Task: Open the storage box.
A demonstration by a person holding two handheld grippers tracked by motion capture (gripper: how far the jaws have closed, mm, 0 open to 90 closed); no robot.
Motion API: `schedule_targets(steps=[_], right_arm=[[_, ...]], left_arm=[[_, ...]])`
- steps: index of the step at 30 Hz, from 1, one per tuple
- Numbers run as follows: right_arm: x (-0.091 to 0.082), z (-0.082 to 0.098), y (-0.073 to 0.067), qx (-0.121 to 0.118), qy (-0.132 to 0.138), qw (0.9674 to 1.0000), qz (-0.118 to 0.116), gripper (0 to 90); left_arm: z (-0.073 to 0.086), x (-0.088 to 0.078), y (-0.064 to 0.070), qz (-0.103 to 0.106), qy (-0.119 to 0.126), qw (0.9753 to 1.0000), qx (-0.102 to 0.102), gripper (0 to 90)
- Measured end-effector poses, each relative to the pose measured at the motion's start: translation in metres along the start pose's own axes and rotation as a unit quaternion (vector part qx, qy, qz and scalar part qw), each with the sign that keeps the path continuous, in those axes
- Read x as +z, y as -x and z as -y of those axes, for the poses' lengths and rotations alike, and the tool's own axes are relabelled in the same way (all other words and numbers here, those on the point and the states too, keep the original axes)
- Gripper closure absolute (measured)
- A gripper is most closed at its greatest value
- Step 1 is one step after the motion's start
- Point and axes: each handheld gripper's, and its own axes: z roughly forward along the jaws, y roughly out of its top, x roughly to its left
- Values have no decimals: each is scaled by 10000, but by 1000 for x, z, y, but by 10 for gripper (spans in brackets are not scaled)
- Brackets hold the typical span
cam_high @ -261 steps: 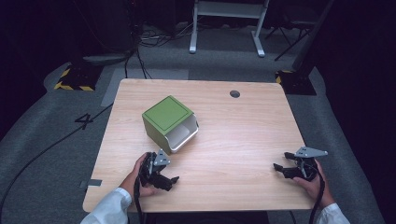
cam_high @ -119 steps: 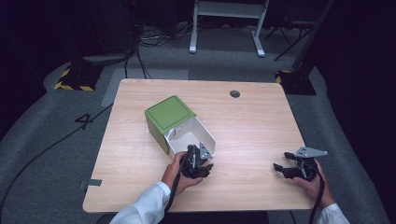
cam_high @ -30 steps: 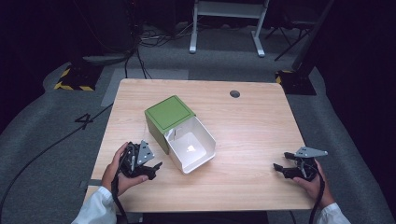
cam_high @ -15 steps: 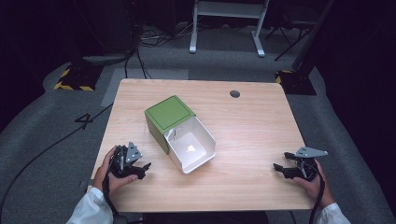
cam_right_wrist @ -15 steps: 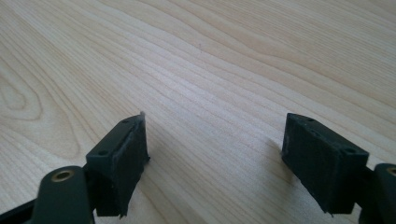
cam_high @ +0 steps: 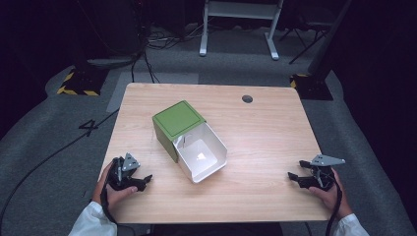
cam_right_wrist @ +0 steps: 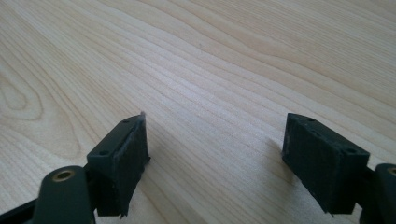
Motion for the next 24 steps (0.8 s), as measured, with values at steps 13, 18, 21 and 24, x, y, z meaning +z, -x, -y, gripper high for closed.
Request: schedule_targets(steps=[13, 18, 21, 24], right_arm=[[0, 0, -1, -14, 5, 10000, -5, 225], [0, 0, -1, -31, 10, 10000, -3, 228], [0, 0, -1, -28, 9, 10000, -8, 227], [0, 0, -1, -23, 4, 10000, -3, 225]], left_arm=[[10, -3, -8, 23, 109, 9991, -410, 160], [10, -3, -8, 14, 100, 9991, -408, 160], [10, -3, -8, 21, 100, 9991, -411, 159], [10, -3, -8, 21, 103, 9991, -412, 159]])
